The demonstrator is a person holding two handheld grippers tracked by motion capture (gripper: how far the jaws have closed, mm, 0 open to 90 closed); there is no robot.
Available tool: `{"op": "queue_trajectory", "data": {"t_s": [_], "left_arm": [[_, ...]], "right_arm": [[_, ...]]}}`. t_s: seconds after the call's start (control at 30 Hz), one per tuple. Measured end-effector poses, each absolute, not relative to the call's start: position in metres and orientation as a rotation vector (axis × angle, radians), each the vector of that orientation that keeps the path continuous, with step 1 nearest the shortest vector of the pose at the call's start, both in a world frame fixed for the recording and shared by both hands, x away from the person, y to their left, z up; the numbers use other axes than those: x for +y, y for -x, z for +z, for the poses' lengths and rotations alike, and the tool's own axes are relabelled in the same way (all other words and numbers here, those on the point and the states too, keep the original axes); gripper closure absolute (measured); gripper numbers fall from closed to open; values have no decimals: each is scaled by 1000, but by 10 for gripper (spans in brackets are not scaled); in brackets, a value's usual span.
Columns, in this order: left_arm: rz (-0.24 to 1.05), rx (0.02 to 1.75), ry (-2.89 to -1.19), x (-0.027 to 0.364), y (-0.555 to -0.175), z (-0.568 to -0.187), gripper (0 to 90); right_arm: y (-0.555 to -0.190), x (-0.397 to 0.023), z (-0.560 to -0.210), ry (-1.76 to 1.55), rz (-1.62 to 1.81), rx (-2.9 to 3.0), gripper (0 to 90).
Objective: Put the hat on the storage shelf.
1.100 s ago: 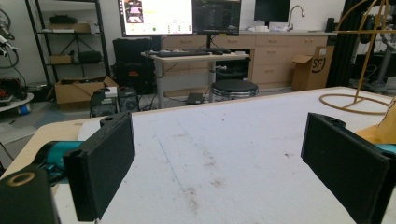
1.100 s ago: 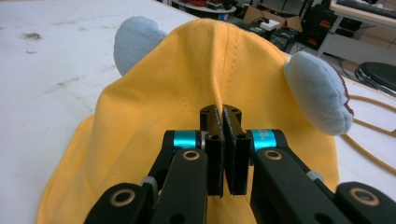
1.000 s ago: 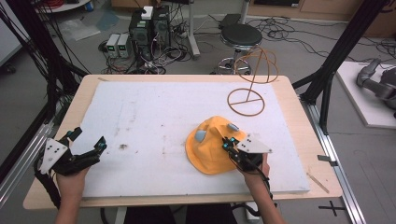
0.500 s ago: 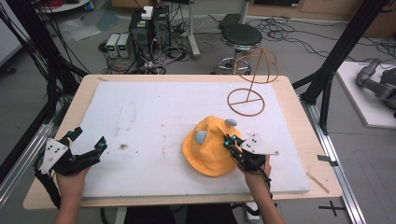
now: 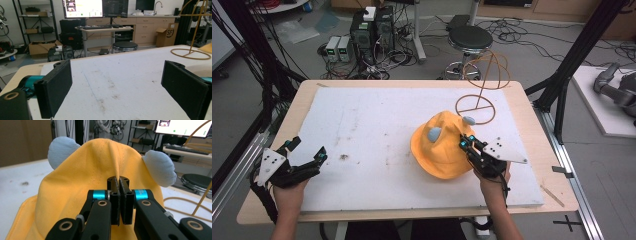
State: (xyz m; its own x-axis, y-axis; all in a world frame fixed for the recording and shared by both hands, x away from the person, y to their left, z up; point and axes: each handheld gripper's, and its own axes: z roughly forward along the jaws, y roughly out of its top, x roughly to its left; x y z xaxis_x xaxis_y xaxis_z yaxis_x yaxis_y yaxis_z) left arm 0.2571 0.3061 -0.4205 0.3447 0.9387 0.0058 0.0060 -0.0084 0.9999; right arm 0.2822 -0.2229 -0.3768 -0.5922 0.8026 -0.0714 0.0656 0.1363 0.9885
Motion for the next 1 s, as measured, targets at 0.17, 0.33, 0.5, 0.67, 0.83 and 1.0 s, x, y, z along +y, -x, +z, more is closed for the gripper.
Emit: {"op": "queue_trajectory", "data": {"t_s": [0.17, 0.33, 0.5, 0.67, 0.83, 1.0], "left_arm": [[945, 949, -1365, 306, -258, -421, 103], [945, 949, -1367, 306, -258, -422, 103], [944, 949, -1369, 306, -258, -422, 103], [944, 948, -1373, 305, -258, -422, 103], [944, 948, -1374, 305, -258, -422, 103], [945, 948, -1373, 305, -259, -422, 103]], "right_arm": [[-287, -229, -360, -851, 1542, 1723, 890], [-292, -233, -343, -852, 1554, 1669, 890], [-297, -241, -316, -846, 1552, 1608, 890], [-303, -247, -299, -851, 1546, 1568, 890], [-311, -254, -285, -864, 1529, 1534, 890], [-320, -259, -272, -882, 1505, 1504, 890]]}}
